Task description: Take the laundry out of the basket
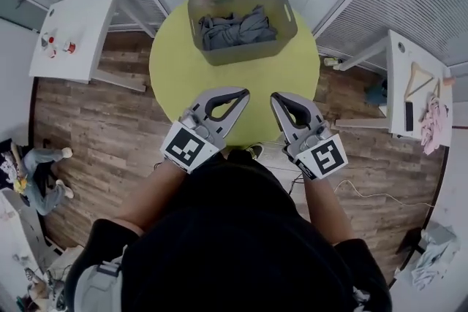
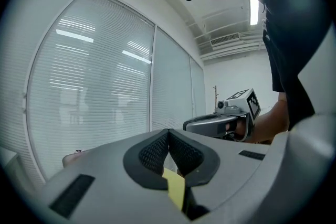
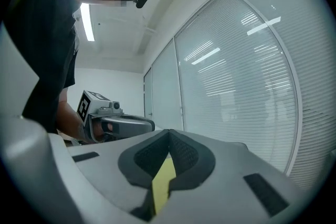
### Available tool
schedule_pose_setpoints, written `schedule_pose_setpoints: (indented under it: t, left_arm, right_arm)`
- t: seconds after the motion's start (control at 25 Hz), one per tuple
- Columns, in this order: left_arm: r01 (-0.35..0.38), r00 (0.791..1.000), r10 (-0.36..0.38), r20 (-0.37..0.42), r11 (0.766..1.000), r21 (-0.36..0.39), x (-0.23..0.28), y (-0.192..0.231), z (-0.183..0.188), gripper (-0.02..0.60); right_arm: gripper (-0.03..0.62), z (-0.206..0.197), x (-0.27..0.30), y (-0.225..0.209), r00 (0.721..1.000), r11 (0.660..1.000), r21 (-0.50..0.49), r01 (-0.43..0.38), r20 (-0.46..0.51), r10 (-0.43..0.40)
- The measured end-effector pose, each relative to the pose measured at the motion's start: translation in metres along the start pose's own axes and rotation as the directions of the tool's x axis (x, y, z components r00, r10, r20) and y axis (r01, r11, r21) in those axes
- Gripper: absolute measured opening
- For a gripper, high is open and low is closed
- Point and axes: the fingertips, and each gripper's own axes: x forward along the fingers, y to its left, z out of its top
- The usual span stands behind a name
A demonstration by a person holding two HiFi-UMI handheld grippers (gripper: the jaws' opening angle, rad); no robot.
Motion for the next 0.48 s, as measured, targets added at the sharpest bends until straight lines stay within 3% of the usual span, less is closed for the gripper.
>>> schedule_pose_setpoints:
  t: [0.36,0.48]
  left_arm:
    - [-0.077,0.996,0.078,-0.040,0.997,0.010,0.011,0.022,-0.008,0.011]
    - [-0.073,0.994,0.076,-0.076,0.996,0.047,0.014,0.038,-0.010,0.011]
  right_arm:
    - [0.023,-0.013,0.014,-0.017,0.998,0.998,0.025,-0.062,-0.005,0.062]
    - [0.023,-0.014,0.024,-0.023,0.998,0.997,0.026,-0.068,-0.004,0.068]
